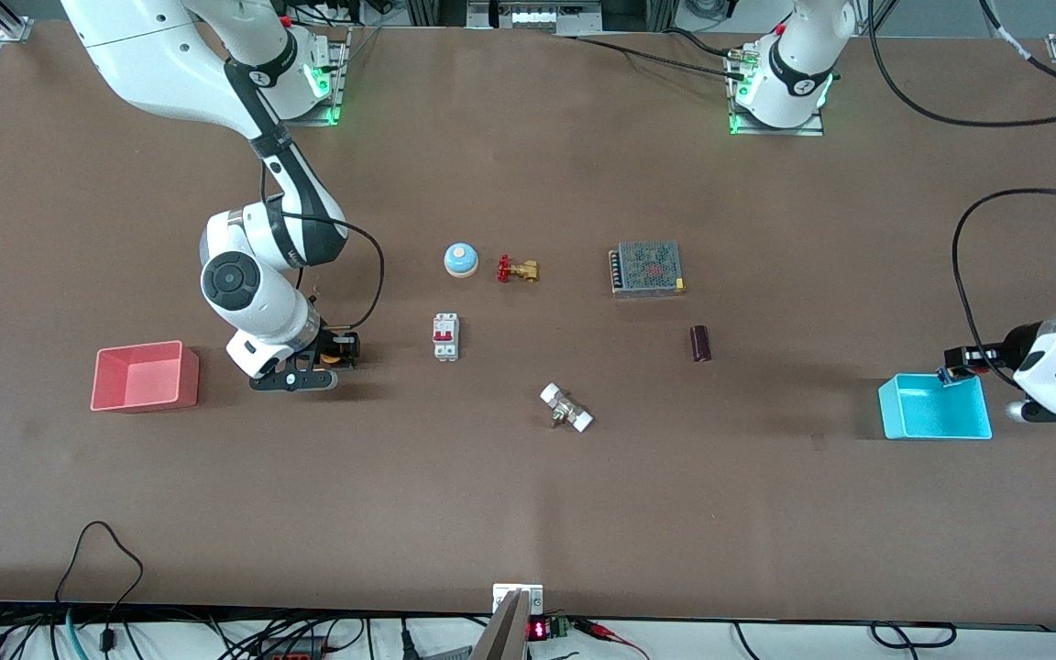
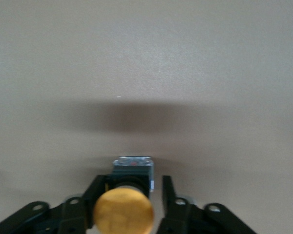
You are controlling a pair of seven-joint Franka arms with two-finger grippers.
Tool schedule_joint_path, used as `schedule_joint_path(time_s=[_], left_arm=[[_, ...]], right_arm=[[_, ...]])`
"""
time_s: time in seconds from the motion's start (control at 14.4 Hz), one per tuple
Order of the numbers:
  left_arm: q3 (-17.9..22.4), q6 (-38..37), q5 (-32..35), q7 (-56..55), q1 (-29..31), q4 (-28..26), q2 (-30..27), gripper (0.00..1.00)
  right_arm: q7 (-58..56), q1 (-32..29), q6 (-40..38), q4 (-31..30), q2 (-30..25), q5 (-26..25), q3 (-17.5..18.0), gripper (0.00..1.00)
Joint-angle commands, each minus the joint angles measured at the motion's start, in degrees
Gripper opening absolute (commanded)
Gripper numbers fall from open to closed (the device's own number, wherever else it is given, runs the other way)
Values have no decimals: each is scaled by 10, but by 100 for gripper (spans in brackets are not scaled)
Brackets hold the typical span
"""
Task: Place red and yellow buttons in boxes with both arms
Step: 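Carry the red button to the cyan box while the right gripper carries yellow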
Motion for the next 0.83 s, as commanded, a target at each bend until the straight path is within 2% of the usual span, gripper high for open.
schedule_joint_path(time_s=[0.0,0.21,0.35,0.49,0.62,0.76], left_arm=[[-7,-20,6,17,6,70,51,5],[-7,-19,8,18,6,106,85,4],[-6,-19,9,18,2,126,94,4],[-6,-16,9,33,0,141,105,3],[-6,-17,9,41,4,136,115,3],[-6,-16,9,41,6,138,130,3]], right_arm=[[8,-1,5,0,5,-13,2,31],[8,-1,4,1,3,-13,2,18],[-11,-18,-4,6,-25,-12,2,15],[-48,-43,-56,10,-71,-6,1,15],[-109,-94,-134,28,-115,-5,-3,15],[-200,-143,-191,63,-127,-3,-16,15]])
